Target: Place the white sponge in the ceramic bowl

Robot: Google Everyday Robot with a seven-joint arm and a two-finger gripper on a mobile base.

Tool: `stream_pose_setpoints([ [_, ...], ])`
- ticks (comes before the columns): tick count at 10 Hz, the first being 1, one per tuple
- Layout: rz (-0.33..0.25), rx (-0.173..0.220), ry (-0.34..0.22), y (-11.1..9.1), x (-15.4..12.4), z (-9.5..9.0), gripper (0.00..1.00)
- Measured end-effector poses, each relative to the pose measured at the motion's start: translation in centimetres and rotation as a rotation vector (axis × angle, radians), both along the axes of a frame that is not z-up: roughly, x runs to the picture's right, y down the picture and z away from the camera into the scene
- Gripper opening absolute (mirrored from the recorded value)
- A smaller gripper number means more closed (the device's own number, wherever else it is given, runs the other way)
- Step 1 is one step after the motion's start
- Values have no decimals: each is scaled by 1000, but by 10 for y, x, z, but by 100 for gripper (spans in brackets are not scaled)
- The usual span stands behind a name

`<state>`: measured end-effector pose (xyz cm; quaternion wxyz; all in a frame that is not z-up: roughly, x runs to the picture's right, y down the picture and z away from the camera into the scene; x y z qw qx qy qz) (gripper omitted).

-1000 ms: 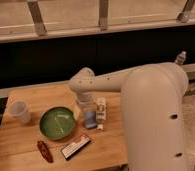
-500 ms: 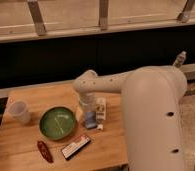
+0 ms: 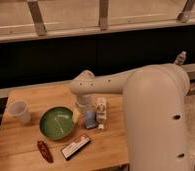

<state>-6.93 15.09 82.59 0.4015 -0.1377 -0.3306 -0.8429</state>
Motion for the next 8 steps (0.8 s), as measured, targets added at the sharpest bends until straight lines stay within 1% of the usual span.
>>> stream_pose_setpoints([
  [2, -6, -2, -6, 2, -5, -1, 80],
  [5, 4, -43, 0, 12, -3, 13, 80],
  [7, 19, -65, 7, 17, 3, 21, 80],
  [8, 23, -71, 10, 19, 4, 22, 80],
])
